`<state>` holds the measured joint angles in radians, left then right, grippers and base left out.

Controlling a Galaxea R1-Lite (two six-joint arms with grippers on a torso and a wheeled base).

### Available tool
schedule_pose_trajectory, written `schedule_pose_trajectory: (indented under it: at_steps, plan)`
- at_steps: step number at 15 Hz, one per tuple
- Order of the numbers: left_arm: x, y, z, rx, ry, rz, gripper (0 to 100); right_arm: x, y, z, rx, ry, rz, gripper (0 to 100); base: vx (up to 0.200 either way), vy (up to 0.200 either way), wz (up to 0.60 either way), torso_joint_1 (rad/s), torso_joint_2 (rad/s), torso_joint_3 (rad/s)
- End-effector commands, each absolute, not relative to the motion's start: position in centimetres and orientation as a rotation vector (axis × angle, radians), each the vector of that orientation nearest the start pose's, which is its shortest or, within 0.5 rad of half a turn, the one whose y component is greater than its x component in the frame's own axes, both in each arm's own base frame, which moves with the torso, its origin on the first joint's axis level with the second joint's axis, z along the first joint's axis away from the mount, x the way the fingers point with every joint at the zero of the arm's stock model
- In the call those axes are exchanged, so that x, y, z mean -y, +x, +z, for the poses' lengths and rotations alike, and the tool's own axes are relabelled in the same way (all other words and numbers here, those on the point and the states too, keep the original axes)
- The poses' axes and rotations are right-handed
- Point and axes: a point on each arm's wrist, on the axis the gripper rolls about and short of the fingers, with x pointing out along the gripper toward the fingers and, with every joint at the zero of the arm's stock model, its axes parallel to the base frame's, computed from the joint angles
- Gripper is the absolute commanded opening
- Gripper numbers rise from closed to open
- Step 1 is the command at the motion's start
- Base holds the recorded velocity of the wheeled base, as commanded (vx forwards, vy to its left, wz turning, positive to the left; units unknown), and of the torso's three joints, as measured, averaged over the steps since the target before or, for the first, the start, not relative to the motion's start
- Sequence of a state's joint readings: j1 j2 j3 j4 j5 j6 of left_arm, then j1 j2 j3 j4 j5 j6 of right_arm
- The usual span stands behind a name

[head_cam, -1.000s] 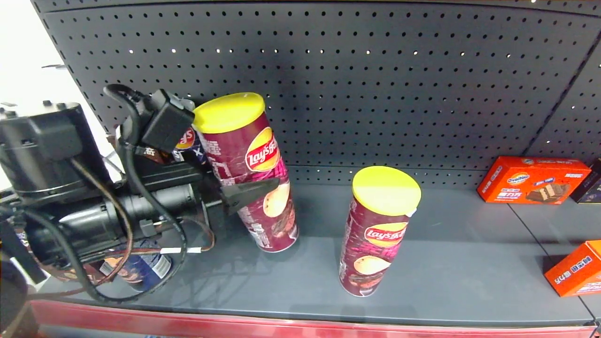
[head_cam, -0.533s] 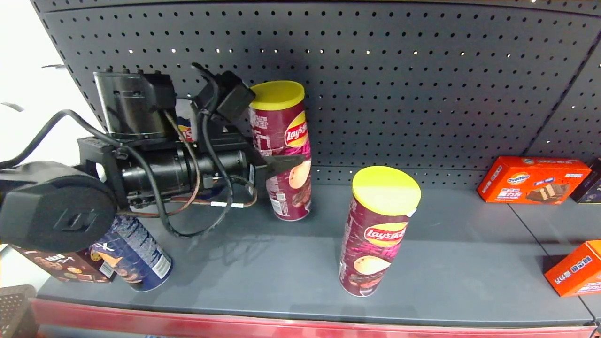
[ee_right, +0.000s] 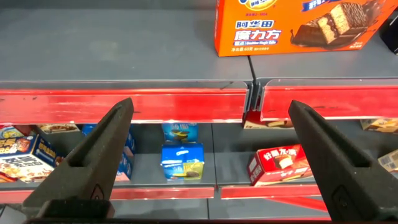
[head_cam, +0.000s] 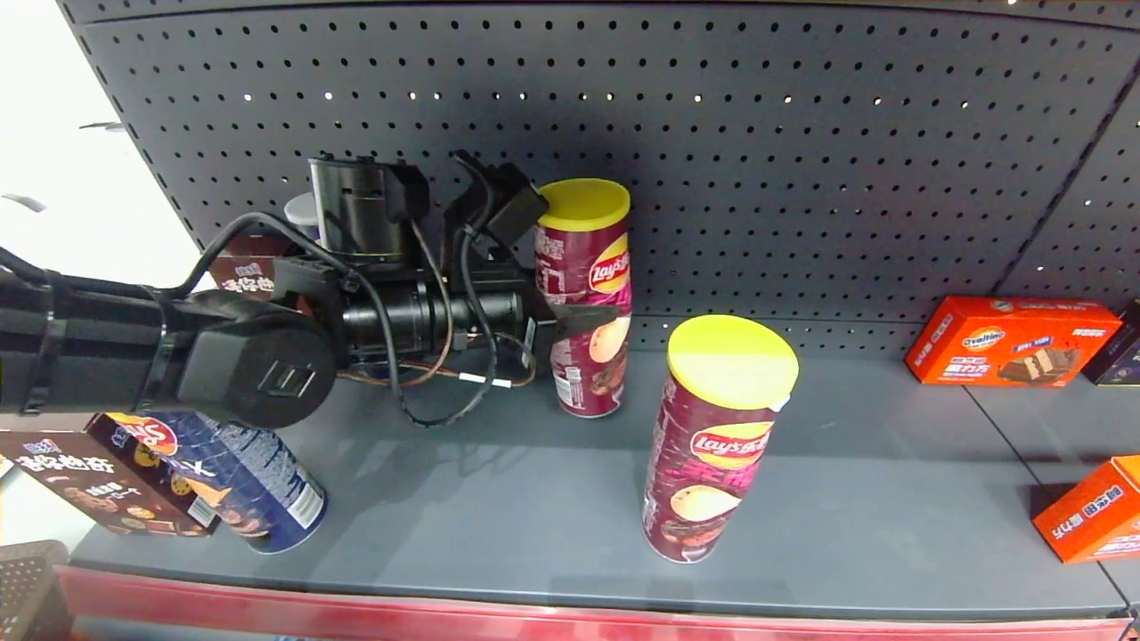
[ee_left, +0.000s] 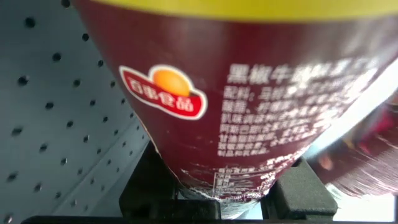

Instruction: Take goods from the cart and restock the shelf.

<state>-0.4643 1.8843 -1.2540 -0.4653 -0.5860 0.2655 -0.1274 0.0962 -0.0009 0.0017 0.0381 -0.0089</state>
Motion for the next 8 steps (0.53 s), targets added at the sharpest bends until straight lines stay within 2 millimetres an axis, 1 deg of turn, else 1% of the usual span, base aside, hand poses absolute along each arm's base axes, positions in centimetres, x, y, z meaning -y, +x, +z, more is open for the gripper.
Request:
schedule_pose_trajectory:
  at_steps: [1, 3, 4, 5, 8]
  plan:
    - [19.1, 33.9, 21.7, -0.049, 0.231, -1.085, 0, -0.3, -1.5, 7.8, -0.1, 0.001, -0.089, 100, 0.0, 0.0, 0.0, 0.0, 0.0, 0.0]
    - [19.7, 34.3, 21.5, -0.042, 0.234, -1.095, 0, -0.3, -1.5, 7.8, -0.098, 0.0, -0.089, 100, 0.0, 0.0, 0.0, 0.0, 0.0, 0.0]
    - [19.7, 34.3, 21.5, -0.042, 0.234, -1.095, 0, -0.3, -1.5, 7.8, -0.098, 0.0, -0.089, 100, 0.0, 0.0, 0.0, 0.0, 0.0, 0.0]
    - [20.3, 35.1, 21.8, -0.019, 0.235, -1.099, 0, -0.3, -1.5, 7.8, -0.1, -0.001, -0.088, 100, 0.0, 0.0, 0.0, 0.0, 0.0, 0.0]
    - [21.5, 35.9, 21.8, 0.003, 0.237, -1.112, 0, -0.3, -1.5, 7.7, -0.101, -0.001, -0.088, 100, 0.0, 0.0, 0.0, 0.0, 0.0, 0.0]
